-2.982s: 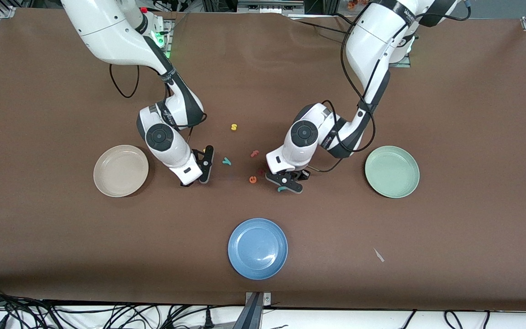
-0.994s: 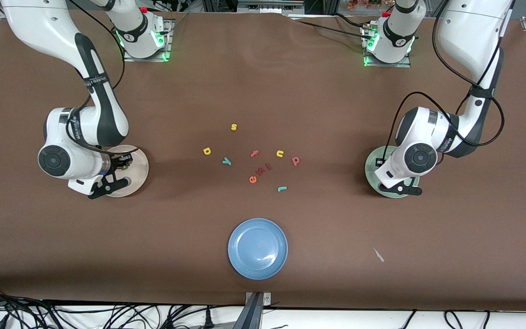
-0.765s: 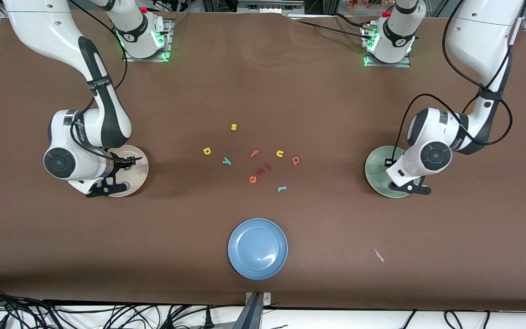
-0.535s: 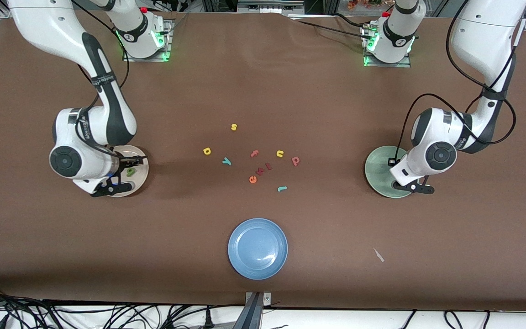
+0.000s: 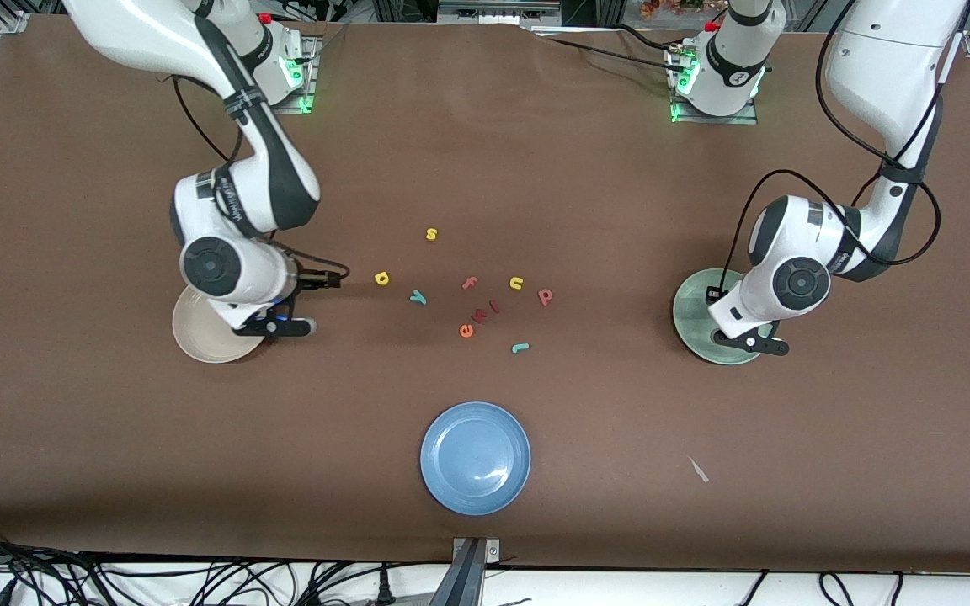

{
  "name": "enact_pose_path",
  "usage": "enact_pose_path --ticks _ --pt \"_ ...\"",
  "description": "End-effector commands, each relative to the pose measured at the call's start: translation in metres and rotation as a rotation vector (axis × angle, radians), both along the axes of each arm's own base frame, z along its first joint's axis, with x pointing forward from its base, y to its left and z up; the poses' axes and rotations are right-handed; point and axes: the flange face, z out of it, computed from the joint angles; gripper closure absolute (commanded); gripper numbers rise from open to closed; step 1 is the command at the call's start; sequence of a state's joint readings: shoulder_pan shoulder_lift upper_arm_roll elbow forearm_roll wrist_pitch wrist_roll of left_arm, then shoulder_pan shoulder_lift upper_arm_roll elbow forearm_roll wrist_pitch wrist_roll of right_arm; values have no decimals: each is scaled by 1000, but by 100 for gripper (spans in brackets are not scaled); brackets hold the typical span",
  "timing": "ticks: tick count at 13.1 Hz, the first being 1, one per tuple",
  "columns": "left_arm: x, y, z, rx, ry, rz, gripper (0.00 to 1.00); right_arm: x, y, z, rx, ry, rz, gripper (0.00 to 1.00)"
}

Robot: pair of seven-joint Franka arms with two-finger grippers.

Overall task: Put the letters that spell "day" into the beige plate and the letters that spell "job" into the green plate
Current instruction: 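Reach and grasp letters with the right gripper while the left gripper grasps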

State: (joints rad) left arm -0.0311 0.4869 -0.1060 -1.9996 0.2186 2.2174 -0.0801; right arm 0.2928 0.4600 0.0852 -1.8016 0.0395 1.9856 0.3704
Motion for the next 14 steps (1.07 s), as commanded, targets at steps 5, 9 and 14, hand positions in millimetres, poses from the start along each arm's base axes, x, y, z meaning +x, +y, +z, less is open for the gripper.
enact_pose_path --ticks 5,9,14 --pt "-18 -96 58 -7 -23 15 0 -57 59 -40 65 -166 62 0" --pt "-30 -163 73 -51 -53 39 0 -78 79 -55 16 -254 268 0" --pt "-20 -220 74 -144 -39 212 0 -82 85 -69 -14 -271 399 0"
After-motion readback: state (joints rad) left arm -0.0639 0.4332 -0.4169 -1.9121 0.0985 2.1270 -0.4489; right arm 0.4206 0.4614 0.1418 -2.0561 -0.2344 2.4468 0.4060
